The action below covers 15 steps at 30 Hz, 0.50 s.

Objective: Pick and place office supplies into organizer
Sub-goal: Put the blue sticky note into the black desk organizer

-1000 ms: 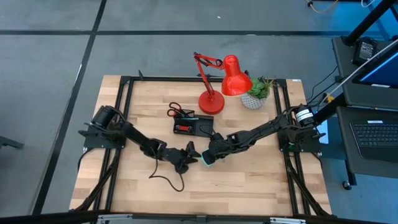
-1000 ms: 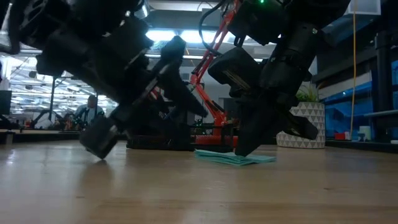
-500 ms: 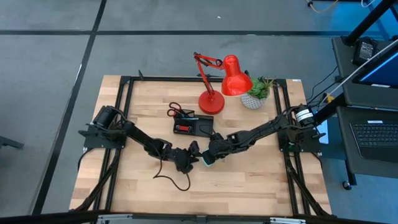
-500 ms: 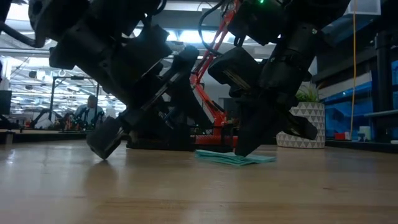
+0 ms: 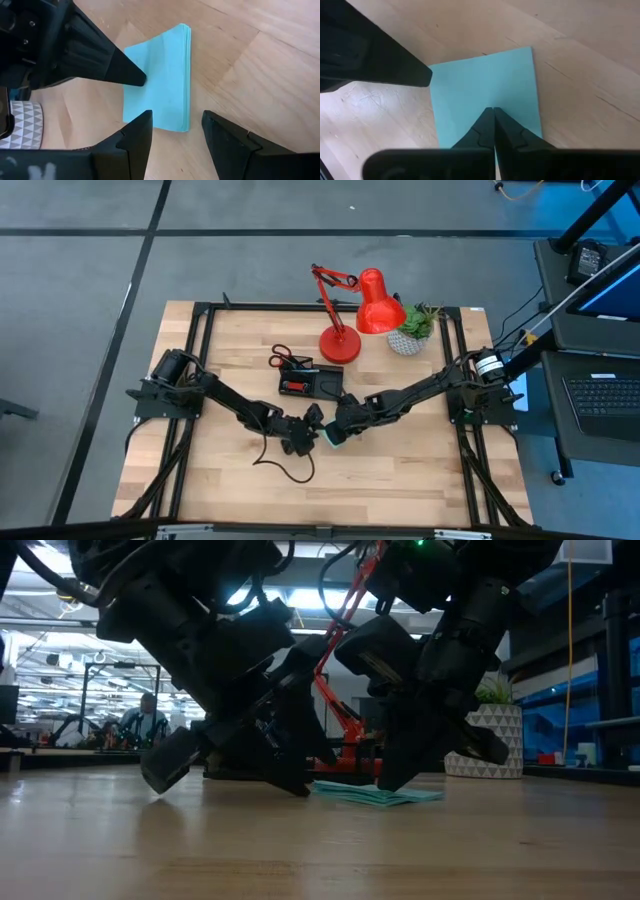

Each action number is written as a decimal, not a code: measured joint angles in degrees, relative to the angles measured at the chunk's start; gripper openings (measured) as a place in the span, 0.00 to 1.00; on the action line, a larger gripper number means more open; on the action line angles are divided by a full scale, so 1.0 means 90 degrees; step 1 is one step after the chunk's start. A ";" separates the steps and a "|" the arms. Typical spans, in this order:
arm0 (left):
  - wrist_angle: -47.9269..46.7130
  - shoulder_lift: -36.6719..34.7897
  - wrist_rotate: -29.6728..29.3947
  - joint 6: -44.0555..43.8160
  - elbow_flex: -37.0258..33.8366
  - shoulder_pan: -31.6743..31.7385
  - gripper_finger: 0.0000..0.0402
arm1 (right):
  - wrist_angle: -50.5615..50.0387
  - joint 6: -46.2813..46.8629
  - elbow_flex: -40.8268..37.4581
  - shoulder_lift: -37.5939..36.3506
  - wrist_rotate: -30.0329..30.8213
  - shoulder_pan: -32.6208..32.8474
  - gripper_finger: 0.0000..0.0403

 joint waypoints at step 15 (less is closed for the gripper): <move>0.0214 0.0134 -0.0050 -0.0386 0.0005 0.0010 0.43 | 0.0499 -0.0122 -0.0010 0.0010 -0.0083 0.0005 0.00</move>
